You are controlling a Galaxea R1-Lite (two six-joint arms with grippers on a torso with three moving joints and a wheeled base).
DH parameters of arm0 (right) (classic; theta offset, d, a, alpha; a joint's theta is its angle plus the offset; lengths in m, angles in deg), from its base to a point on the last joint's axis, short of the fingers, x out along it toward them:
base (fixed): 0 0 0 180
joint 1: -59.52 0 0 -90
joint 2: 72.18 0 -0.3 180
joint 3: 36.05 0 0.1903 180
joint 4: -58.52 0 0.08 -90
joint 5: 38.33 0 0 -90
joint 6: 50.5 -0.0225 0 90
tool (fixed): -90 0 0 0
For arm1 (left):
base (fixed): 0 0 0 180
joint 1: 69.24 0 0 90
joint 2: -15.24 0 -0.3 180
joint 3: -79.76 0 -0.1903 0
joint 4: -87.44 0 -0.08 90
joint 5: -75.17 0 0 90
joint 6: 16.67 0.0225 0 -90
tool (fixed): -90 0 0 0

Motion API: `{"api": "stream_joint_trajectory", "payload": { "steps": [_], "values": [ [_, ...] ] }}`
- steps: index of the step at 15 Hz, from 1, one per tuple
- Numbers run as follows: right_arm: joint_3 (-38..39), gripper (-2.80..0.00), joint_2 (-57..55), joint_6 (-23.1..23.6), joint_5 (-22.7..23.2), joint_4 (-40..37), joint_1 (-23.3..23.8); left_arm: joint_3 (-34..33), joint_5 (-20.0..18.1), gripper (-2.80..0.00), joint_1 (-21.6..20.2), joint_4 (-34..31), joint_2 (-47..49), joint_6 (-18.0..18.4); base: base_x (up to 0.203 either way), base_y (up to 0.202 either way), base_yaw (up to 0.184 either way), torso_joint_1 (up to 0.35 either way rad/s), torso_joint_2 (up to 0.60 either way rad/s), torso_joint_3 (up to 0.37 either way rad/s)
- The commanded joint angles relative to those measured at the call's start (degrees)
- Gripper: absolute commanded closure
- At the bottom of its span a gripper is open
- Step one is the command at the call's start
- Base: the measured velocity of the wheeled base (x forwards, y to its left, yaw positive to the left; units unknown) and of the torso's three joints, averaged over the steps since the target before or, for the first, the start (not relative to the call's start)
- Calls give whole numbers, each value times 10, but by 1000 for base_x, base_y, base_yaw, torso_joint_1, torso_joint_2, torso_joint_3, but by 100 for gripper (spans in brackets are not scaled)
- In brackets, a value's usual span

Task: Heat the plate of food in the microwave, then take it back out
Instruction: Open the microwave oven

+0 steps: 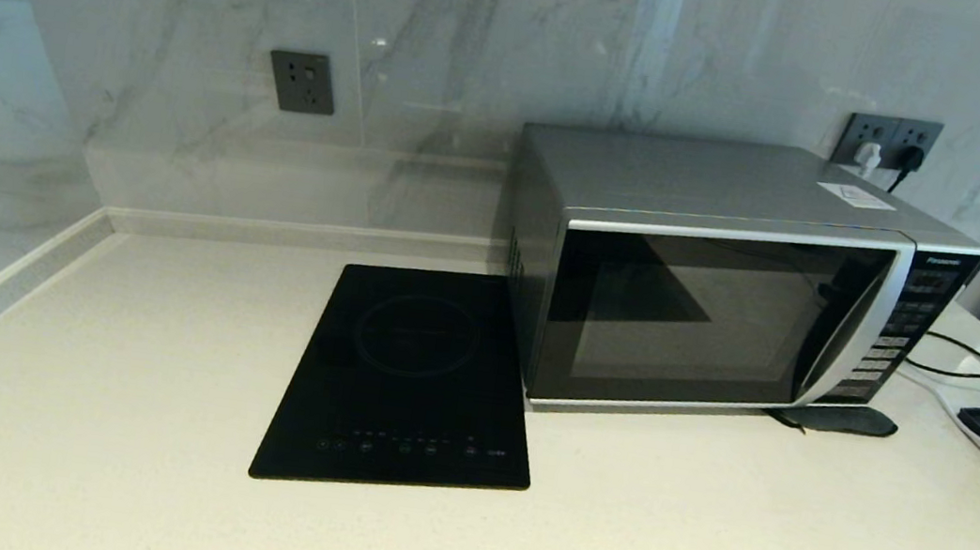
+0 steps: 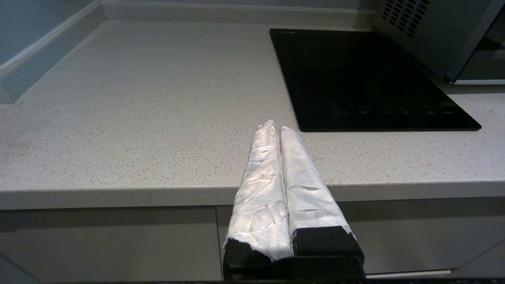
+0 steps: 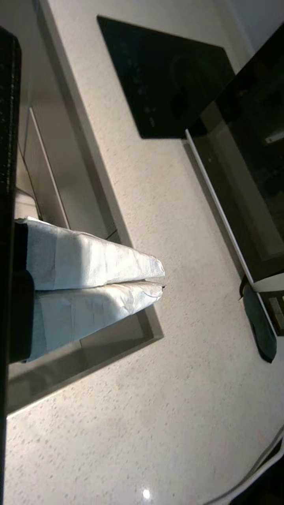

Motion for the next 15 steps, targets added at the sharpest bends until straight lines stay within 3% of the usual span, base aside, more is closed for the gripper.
{"api": "stream_joint_trajectory", "payload": {
  "steps": [1,6,10,12,15],
  "values": [
    [51,0,107,8,-2,-2,-3,0,0,0,0,0,1,0,0,0,0,0,0,0],
    [97,0,157,-11,-18,-2,-23,0,0,0,0,0,1,0,0,0,0,0,0,0],
    [187,0,250,43,-16,5,-43,0,0,0,0,0,1,0,0,0,0,0,0,0],
    [271,0,287,68,-18,47,-44,0,0,0,0,0,1,0,0,0,0,0,0,0],
    [402,0,301,94,-30,187,-45,0,0,0,0,0,1,0,0,0,0,0,0,0]
  ]
}}
